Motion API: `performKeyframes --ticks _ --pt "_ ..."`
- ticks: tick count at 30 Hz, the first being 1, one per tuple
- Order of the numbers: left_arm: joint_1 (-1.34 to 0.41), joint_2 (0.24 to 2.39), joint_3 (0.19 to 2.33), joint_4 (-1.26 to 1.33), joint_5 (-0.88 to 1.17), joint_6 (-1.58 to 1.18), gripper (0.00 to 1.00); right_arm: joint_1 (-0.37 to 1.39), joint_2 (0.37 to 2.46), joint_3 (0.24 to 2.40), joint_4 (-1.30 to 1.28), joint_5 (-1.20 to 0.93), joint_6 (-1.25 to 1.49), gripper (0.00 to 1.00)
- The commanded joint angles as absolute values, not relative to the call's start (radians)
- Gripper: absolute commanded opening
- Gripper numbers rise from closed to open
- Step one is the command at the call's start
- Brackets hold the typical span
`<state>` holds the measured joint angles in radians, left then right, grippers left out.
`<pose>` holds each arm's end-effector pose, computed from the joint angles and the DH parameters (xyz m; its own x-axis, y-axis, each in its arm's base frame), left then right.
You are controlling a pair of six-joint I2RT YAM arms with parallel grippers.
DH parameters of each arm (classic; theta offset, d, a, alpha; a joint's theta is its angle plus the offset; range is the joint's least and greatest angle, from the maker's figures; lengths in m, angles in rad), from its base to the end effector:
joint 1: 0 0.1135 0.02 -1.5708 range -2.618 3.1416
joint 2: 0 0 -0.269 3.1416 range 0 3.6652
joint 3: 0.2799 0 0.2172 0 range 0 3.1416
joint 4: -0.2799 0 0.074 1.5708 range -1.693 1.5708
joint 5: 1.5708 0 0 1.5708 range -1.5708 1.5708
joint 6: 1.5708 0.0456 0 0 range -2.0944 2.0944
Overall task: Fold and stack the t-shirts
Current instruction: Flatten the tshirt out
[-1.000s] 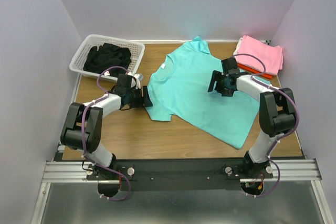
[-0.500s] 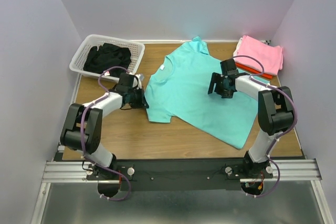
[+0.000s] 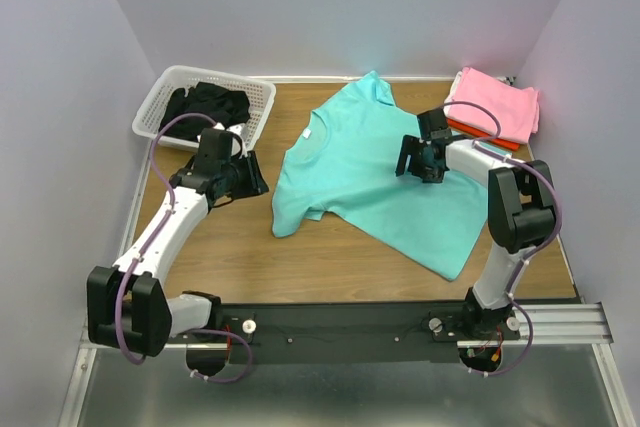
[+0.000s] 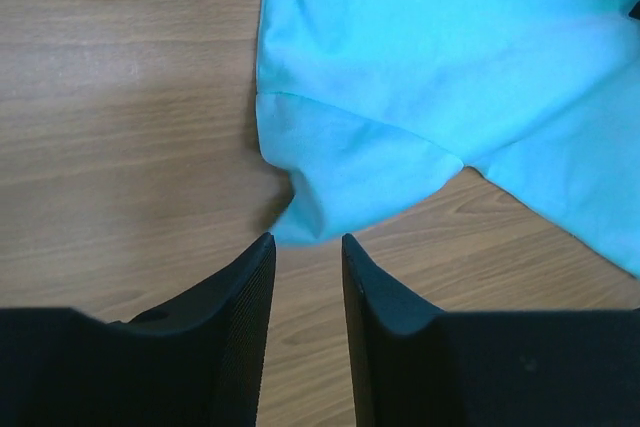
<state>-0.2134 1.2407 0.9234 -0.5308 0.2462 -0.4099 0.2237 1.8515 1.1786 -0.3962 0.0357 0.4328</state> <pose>0.2205 -0.0592 0.2712 -0.8169 -0.2184 -0.5338 0.0408 0.9013 -0.4312 0.3442 0.0766 0.1840 -0.8621 0.2337 -0.4497 0.1725 0.9696 0.1733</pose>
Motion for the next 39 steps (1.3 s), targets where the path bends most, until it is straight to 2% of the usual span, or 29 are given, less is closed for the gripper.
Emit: performKeyframes --ticks 1,10,15,24,33,39 --pt "-0.210 1.216 0.878 -0.578 0.212 -0.440 0.47 0.224 1.930 1.170 -0.462 0.049 0.414 0.84" --pt "-0.212 1.305 0.827 -0.373 0.345 -0.471 0.60 0.227 1.872 1.204 -0.469 0.009 0.388 0.84" --pt "-0.216 1.449 0.876 -0.253 0.412 -0.469 0.61 0.225 1.856 1.181 -0.469 0.009 0.387 0.84" --pt "-0.232 1.667 0.991 -0.201 0.471 -0.451 0.61 0.225 1.881 1.189 -0.474 0.029 0.387 0.84" --pt "-0.235 1.825 1.069 -0.186 0.434 -0.448 0.62 0.225 1.911 1.235 -0.482 0.032 0.380 0.84" --pt "-0.238 1.946 1.207 -0.181 0.399 -0.459 0.63 0.225 1.933 1.267 -0.502 0.041 0.370 0.84"
